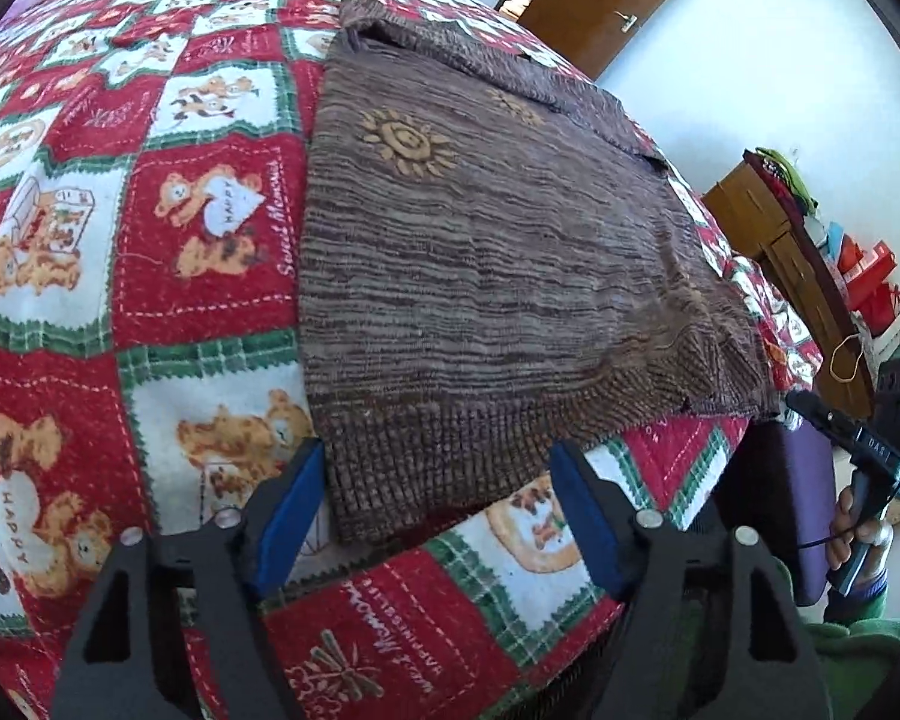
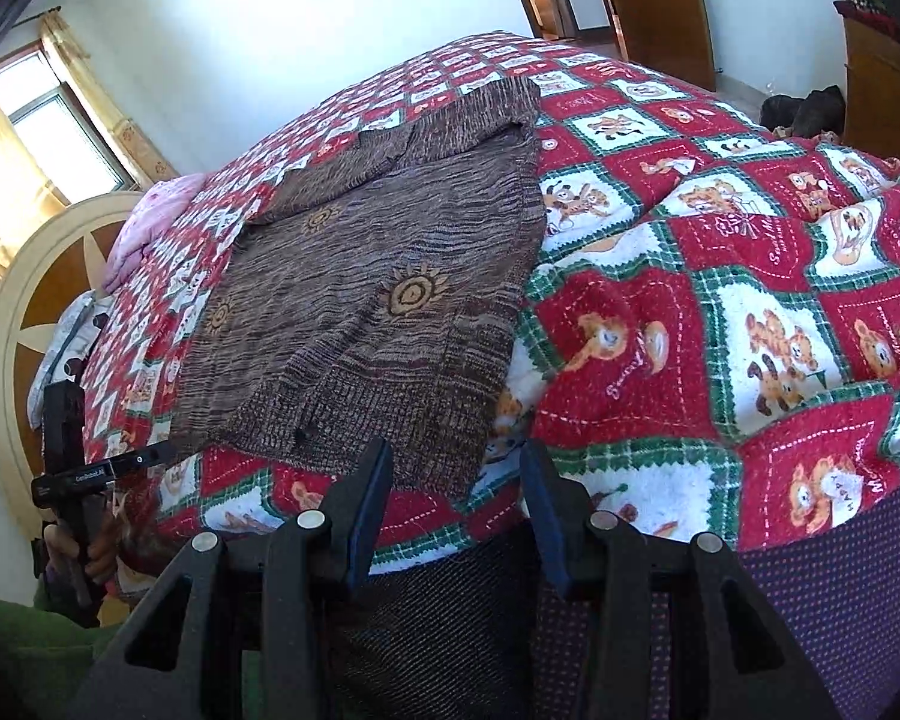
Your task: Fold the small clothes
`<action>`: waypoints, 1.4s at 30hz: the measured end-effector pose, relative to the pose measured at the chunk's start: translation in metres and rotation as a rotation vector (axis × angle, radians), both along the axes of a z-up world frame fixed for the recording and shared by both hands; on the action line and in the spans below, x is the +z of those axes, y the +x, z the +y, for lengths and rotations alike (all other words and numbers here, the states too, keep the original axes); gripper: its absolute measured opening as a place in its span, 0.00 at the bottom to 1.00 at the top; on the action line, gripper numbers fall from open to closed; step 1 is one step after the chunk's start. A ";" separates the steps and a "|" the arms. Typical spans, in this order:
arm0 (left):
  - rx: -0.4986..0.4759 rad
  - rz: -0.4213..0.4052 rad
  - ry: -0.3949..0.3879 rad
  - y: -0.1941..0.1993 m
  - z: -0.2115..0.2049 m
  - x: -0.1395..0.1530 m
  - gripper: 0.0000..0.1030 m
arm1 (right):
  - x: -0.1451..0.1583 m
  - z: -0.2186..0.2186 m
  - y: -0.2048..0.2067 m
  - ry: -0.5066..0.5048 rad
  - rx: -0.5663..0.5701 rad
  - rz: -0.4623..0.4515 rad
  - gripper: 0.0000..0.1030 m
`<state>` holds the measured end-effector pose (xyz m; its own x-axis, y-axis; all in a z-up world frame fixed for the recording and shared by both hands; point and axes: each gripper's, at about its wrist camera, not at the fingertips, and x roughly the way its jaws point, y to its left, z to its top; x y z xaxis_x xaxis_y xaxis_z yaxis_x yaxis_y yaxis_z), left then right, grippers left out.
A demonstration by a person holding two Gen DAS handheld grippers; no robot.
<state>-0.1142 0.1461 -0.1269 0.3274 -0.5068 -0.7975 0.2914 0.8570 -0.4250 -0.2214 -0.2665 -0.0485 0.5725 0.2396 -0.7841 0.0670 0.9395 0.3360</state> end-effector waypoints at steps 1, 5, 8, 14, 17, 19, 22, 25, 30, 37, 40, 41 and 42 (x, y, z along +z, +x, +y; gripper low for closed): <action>0.011 0.005 -0.023 0.001 0.002 -0.001 0.75 | -0.001 -0.001 -0.001 0.004 -0.004 0.003 0.45; 0.025 0.023 -0.088 0.003 0.002 -0.004 0.20 | -0.008 0.001 -0.001 0.030 -0.008 0.018 0.45; 0.025 0.065 -0.084 0.005 -0.003 -0.015 0.11 | -0.011 0.008 0.001 0.007 0.008 0.029 0.45; 0.046 0.097 -0.161 0.003 0.010 -0.016 0.11 | -0.019 0.013 0.014 0.024 0.011 0.054 0.45; 0.087 0.157 -0.253 0.008 0.023 -0.023 0.17 | -0.026 0.015 0.024 0.062 0.007 0.085 0.45; 0.109 0.193 -0.311 0.009 0.030 -0.029 0.17 | -0.030 0.018 0.030 0.060 0.001 0.111 0.45; 0.095 0.174 -0.297 0.007 0.028 -0.025 0.11 | -0.035 0.019 0.035 0.085 0.003 0.118 0.44; 0.071 0.124 -0.249 0.003 0.021 -0.016 0.09 | -0.035 0.018 0.036 0.100 0.017 0.120 0.37; 0.050 0.080 -0.252 0.009 0.017 0.010 0.07 | -0.030 0.010 0.037 0.136 0.050 0.163 0.08; 0.033 -0.030 -0.281 0.033 0.023 0.059 0.07 | 0.018 -0.005 0.046 0.231 0.093 0.059 0.06; 0.029 -0.061 -0.271 0.053 0.017 0.069 0.07 | 0.031 -0.013 0.065 0.287 0.085 -0.004 0.06; 0.034 -0.062 -0.268 0.062 0.015 0.072 0.07 | 0.035 -0.016 0.074 0.293 0.079 -0.015 0.06; 0.040 -0.061 -0.267 0.073 0.013 0.074 0.07 | 0.039 -0.017 0.085 0.291 0.071 -0.025 0.06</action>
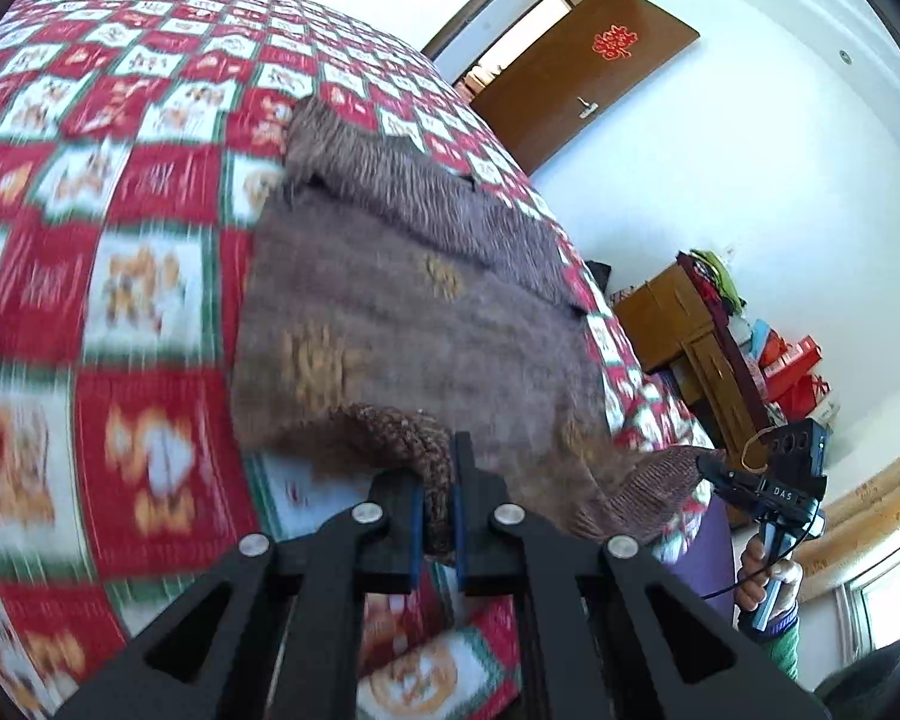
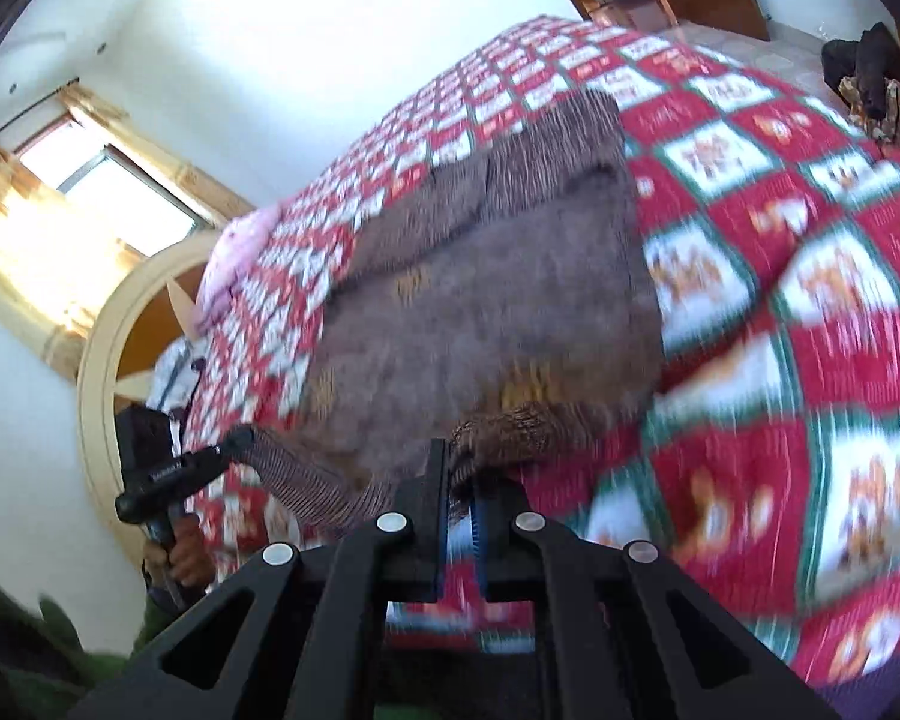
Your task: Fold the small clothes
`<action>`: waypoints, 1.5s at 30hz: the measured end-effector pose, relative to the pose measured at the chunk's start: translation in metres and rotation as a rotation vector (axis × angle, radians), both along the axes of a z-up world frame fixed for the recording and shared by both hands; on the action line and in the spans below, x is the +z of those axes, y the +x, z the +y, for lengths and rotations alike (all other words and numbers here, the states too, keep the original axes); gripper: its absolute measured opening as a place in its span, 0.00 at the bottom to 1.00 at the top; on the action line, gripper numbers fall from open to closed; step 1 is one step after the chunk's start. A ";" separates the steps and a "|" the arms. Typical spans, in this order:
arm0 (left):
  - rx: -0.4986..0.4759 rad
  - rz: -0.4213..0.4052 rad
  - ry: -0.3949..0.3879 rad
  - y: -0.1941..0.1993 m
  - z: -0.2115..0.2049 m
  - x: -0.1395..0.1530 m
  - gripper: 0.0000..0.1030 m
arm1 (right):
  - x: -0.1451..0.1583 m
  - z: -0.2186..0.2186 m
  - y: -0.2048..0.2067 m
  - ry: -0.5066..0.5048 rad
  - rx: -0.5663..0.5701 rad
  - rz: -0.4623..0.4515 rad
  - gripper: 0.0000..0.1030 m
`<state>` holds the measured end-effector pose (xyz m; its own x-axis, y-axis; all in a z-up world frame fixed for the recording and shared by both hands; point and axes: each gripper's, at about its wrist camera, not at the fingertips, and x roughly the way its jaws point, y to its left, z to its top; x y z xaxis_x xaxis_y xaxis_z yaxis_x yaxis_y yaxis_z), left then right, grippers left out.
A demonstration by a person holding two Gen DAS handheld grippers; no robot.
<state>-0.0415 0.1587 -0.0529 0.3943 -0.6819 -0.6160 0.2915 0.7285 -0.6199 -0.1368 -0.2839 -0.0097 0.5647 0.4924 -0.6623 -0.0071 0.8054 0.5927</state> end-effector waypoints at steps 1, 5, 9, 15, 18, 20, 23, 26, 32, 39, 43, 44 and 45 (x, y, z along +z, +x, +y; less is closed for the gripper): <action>0.007 0.002 0.001 0.017 -0.002 0.003 0.07 | 0.004 -0.002 0.012 -0.008 -0.010 -0.013 0.06; 0.047 0.019 0.043 0.067 -0.007 -0.001 0.07 | 0.009 -0.018 0.059 0.000 -0.054 -0.027 0.06; 0.090 0.071 0.106 0.124 -0.016 -0.019 0.08 | -0.011 -0.040 0.110 0.026 -0.121 0.005 0.06; 0.070 0.045 0.213 0.149 -0.019 -0.025 0.24 | -0.048 -0.057 0.153 0.078 -0.206 0.036 0.08; 0.062 -0.021 0.190 0.142 -0.003 -0.012 0.55 | -0.042 -0.055 0.145 0.054 -0.222 -0.006 0.27; 0.081 -0.105 0.205 0.133 0.009 -0.003 0.82 | -0.032 -0.051 0.134 -0.004 -0.221 -0.052 0.53; 0.093 -0.220 0.253 0.127 0.013 0.000 0.87 | -0.021 -0.047 0.116 -0.059 -0.233 -0.121 0.58; 0.038 -0.297 0.321 0.125 -0.001 -0.004 0.87 | -0.022 -0.042 0.107 -0.080 -0.237 -0.121 0.58; -0.128 -0.444 0.505 0.117 -0.045 -0.016 0.83 | -0.027 -0.029 0.101 -0.113 -0.210 -0.087 0.58; -0.296 -0.513 0.570 0.130 -0.063 -0.029 0.76 | -0.020 -0.029 0.092 -0.149 -0.211 -0.080 0.58; -0.359 -0.431 0.496 0.143 -0.065 -0.040 0.34 | -0.023 -0.037 0.085 -0.148 -0.240 -0.063 0.58; -0.367 -0.425 0.504 0.144 -0.068 -0.042 0.27 | -0.024 -0.038 0.085 -0.147 -0.247 -0.057 0.58; -0.371 -0.424 0.507 0.145 -0.070 -0.045 0.27 | -0.027 -0.041 0.084 -0.143 -0.256 -0.048 0.58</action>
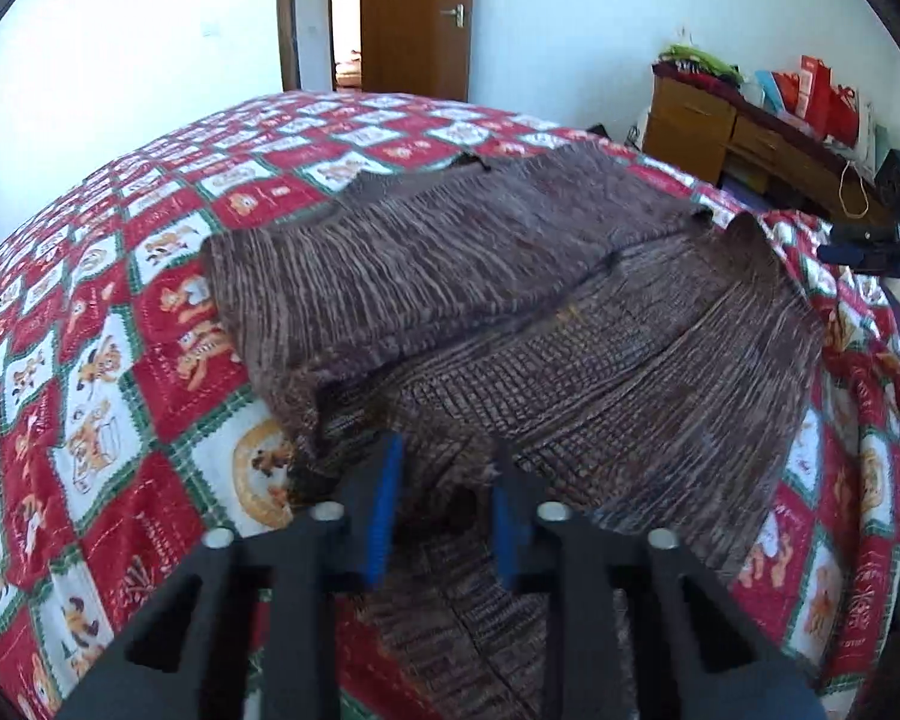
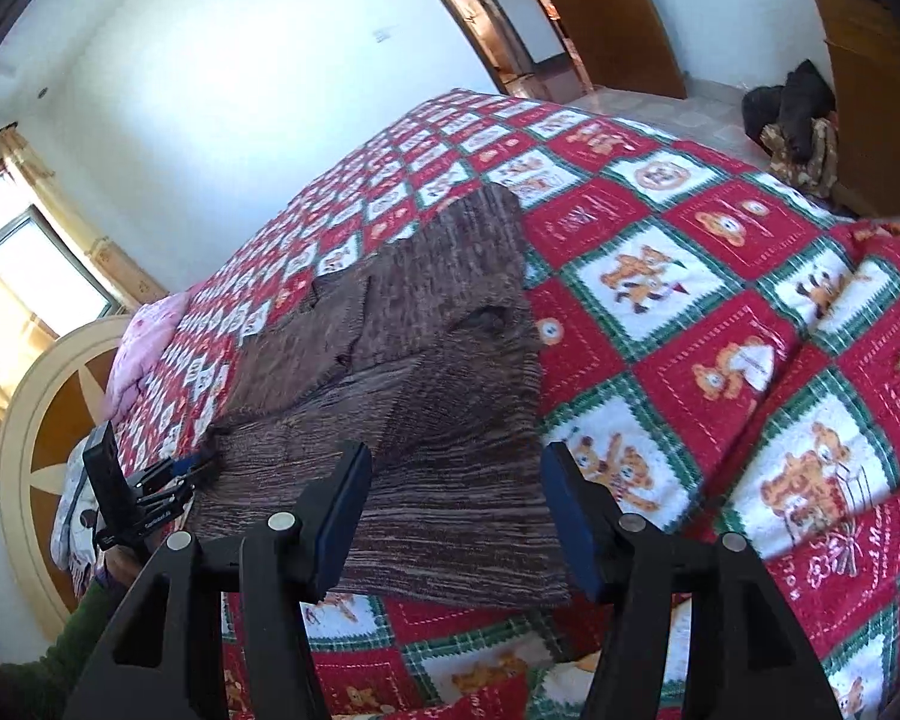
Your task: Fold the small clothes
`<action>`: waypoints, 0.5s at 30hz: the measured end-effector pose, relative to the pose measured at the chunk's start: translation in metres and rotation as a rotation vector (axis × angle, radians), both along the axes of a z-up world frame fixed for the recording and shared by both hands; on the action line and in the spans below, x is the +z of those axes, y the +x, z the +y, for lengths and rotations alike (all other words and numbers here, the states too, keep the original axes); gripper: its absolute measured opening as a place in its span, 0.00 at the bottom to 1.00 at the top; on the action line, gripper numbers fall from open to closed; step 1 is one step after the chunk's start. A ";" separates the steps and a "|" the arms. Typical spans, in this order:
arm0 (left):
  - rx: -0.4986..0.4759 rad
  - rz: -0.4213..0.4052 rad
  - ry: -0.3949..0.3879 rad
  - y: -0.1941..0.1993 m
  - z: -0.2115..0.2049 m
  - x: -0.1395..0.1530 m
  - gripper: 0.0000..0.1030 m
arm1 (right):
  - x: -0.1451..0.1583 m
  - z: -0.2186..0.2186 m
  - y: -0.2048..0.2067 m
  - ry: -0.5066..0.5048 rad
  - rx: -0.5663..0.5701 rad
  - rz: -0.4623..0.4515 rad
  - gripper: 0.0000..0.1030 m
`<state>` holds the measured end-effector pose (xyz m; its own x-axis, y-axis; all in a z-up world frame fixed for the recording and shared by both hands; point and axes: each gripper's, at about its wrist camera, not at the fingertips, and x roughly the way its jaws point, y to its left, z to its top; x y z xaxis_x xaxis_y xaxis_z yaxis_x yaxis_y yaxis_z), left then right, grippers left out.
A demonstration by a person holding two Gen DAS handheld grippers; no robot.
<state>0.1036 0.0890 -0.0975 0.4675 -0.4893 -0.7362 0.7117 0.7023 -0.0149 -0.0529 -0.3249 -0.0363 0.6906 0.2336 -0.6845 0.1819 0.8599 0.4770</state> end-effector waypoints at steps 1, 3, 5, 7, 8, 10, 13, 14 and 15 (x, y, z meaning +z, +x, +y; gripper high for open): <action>-0.003 0.001 -0.008 0.000 0.000 -0.001 0.27 | -0.002 -0.002 0.000 0.007 -0.007 0.005 0.58; -0.010 0.009 -0.026 0.001 0.002 0.000 0.34 | -0.006 -0.005 -0.002 0.028 -0.018 0.014 0.58; -0.019 0.046 -0.053 0.003 0.008 0.003 0.57 | -0.010 -0.008 -0.003 0.042 -0.025 0.025 0.58; -0.028 0.110 -0.081 0.007 0.015 0.007 0.77 | -0.014 -0.011 -0.003 0.051 -0.031 0.040 0.58; -0.039 0.125 -0.098 0.007 0.018 0.010 0.77 | -0.016 -0.012 -0.003 0.054 -0.034 0.044 0.58; -0.066 0.128 -0.111 0.002 0.024 0.019 0.77 | -0.018 -0.014 -0.004 0.061 -0.042 0.048 0.58; -0.093 0.097 -0.077 -0.006 0.027 0.024 0.77 | -0.020 -0.015 -0.003 0.069 -0.051 0.050 0.58; -0.099 0.083 -0.058 -0.007 0.027 0.024 0.77 | -0.021 -0.015 -0.002 0.073 -0.053 0.051 0.58; -0.106 0.067 -0.032 -0.008 0.025 0.022 0.77 | -0.022 -0.016 -0.001 0.079 -0.055 0.053 0.58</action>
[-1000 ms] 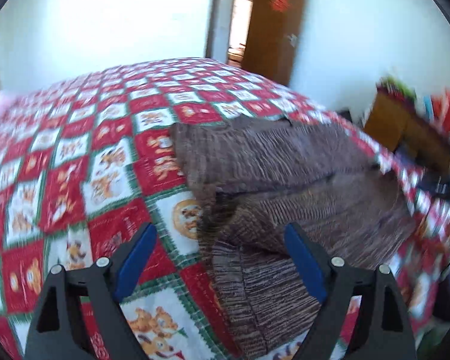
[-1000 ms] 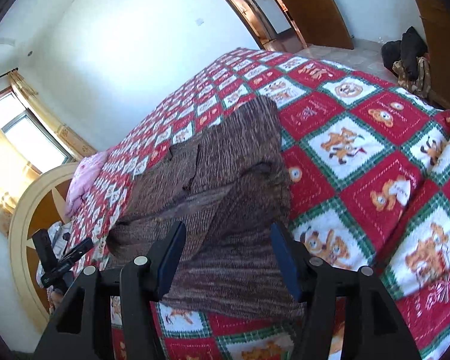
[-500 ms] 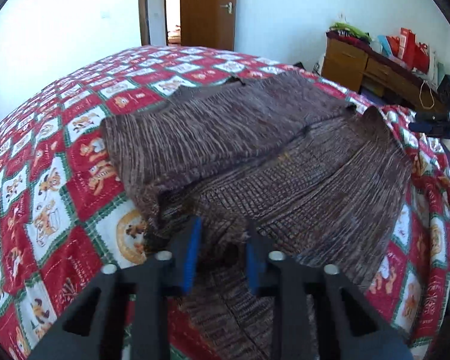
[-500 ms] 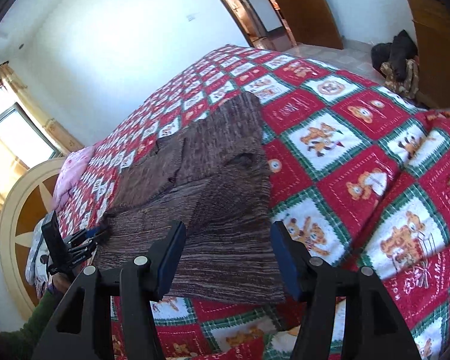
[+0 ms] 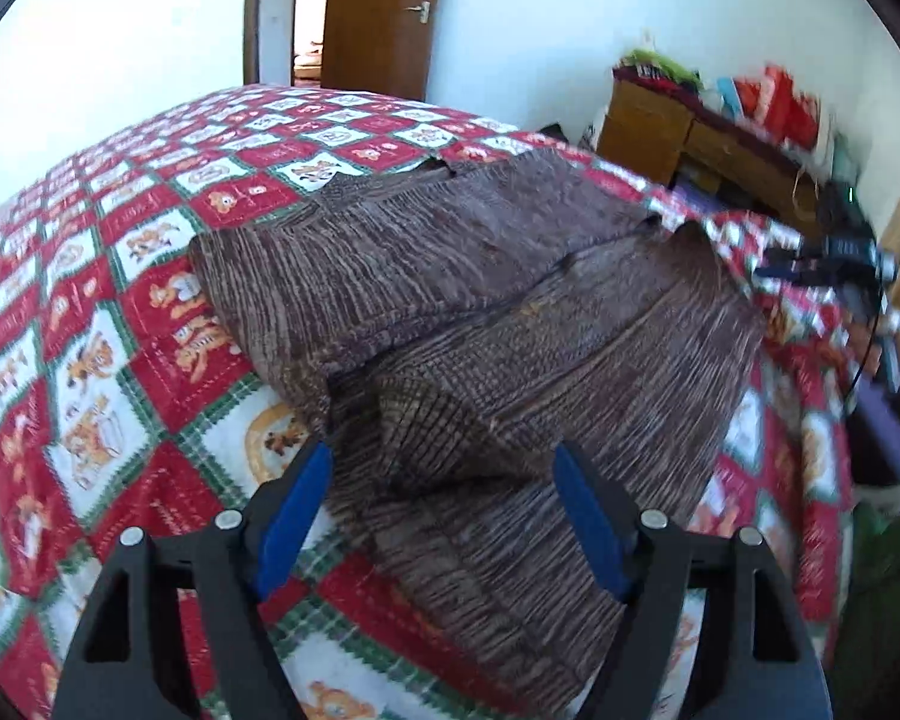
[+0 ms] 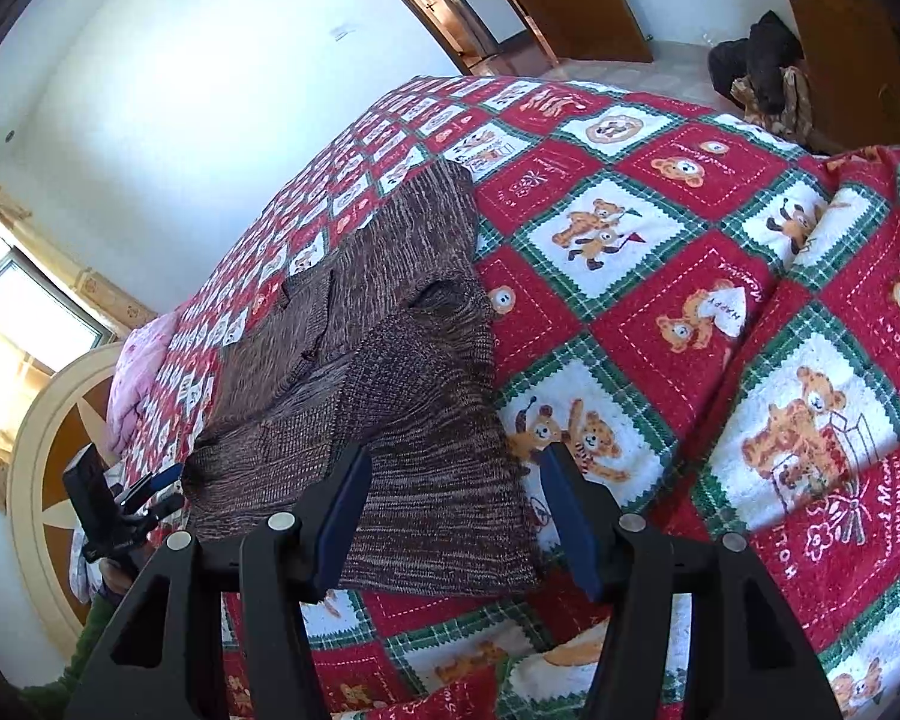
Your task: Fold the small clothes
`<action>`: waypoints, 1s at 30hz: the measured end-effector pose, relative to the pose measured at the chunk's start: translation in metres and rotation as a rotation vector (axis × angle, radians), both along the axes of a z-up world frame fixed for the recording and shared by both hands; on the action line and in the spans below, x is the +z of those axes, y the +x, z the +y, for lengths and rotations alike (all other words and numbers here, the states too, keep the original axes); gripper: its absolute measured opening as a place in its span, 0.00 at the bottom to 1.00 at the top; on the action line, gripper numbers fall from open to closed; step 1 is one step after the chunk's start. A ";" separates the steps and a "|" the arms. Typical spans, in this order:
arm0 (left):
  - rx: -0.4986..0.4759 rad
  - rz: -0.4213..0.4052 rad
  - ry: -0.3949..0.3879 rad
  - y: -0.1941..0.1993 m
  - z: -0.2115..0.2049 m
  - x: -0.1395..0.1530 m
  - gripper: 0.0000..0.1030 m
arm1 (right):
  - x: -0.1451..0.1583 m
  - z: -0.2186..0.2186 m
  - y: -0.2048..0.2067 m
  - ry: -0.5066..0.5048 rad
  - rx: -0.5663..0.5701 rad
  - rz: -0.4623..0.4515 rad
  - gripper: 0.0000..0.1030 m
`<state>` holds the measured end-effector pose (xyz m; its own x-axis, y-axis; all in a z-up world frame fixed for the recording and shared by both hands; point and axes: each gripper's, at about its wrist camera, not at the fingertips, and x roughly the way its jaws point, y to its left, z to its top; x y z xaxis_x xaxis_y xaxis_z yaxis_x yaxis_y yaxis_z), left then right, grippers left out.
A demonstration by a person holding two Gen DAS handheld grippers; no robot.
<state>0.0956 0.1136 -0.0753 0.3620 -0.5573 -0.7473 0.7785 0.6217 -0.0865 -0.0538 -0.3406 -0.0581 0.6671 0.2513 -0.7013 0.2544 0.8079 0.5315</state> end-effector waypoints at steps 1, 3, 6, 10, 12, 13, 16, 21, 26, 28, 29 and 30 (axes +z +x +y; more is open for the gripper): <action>-0.012 -0.016 0.038 0.000 -0.003 -0.004 0.76 | -0.001 -0.001 0.001 0.004 -0.001 0.002 0.58; -0.040 -0.039 0.102 0.000 -0.008 -0.012 0.63 | -0.003 0.000 0.003 0.007 -0.004 0.011 0.58; -0.089 -0.070 0.177 0.001 -0.015 -0.021 0.57 | -0.003 0.003 0.003 0.007 0.000 0.016 0.58; -0.133 -0.093 0.171 0.007 -0.021 -0.017 0.36 | 0.000 0.004 0.001 -0.025 0.003 0.021 0.58; -0.112 -0.073 0.147 0.014 -0.023 -0.017 0.27 | 0.000 0.003 0.000 -0.019 -0.005 0.020 0.58; -0.101 -0.056 0.126 0.017 -0.022 -0.018 0.25 | 0.000 0.002 0.000 -0.017 -0.008 0.019 0.58; -0.042 -0.049 0.066 0.014 -0.018 -0.022 0.19 | 0.000 0.000 -0.001 -0.024 -0.018 0.014 0.58; 0.150 0.024 -0.059 0.014 -0.002 -0.022 0.14 | 0.002 0.001 0.003 -0.086 -0.004 0.025 0.58; 0.247 0.071 -0.092 0.023 -0.004 -0.024 0.17 | 0.010 0.014 0.028 -0.214 0.072 0.013 0.58; 0.250 0.069 -0.082 0.024 -0.009 -0.025 0.23 | 0.009 0.020 0.040 -0.256 0.106 0.017 0.58; 0.247 0.074 -0.089 0.024 -0.010 -0.025 0.31 | 0.008 0.024 0.049 -0.278 0.127 0.019 0.58; 0.243 0.081 -0.098 0.024 -0.011 -0.025 0.37 | 0.006 0.027 0.056 -0.300 0.138 0.024 0.58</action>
<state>0.1194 0.1031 -0.0999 0.4356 -0.5326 -0.7257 0.5954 0.7751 -0.2115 0.0027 -0.3137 -0.0524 0.6236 0.1187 -0.7727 0.1407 0.9552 0.2603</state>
